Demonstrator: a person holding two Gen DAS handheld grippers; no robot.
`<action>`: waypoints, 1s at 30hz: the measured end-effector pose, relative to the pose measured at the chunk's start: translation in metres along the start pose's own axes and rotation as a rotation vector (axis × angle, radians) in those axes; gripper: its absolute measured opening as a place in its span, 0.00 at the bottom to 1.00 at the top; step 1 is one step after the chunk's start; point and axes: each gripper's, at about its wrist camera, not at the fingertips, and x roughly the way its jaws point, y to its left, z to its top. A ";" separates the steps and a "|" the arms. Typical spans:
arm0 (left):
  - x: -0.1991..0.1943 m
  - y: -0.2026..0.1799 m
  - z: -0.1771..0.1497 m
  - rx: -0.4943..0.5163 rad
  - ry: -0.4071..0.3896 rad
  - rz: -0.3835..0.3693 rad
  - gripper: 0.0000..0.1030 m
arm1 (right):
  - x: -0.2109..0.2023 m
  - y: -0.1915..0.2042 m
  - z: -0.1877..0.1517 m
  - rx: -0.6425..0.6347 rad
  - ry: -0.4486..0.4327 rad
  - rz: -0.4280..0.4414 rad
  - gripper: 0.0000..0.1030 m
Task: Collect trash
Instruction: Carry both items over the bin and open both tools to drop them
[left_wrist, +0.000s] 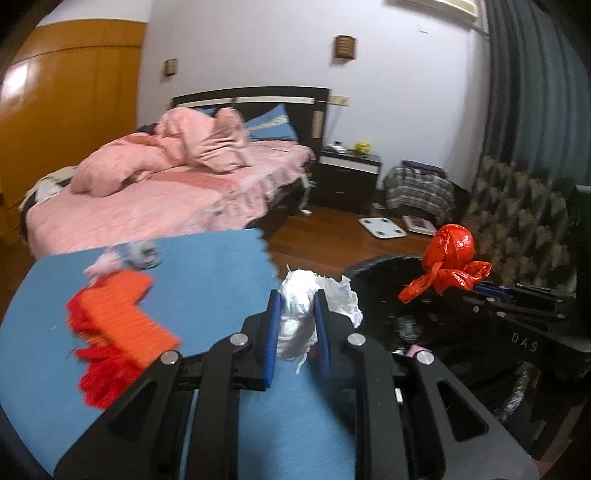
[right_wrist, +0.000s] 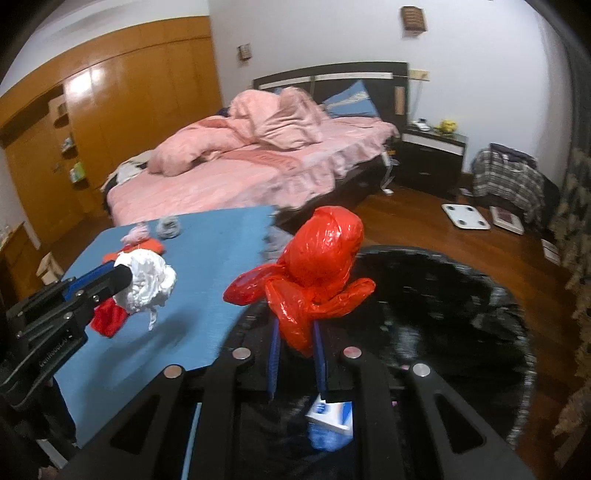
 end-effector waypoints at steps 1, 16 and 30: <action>0.005 -0.010 0.002 0.010 0.003 -0.020 0.17 | -0.003 -0.008 0.000 0.009 -0.003 -0.015 0.16; 0.031 -0.054 0.003 0.041 0.029 -0.136 0.66 | -0.020 -0.071 -0.016 0.090 -0.018 -0.173 0.73; -0.028 0.077 -0.026 -0.079 0.024 0.211 0.86 | 0.005 0.018 -0.002 0.017 -0.053 0.006 0.95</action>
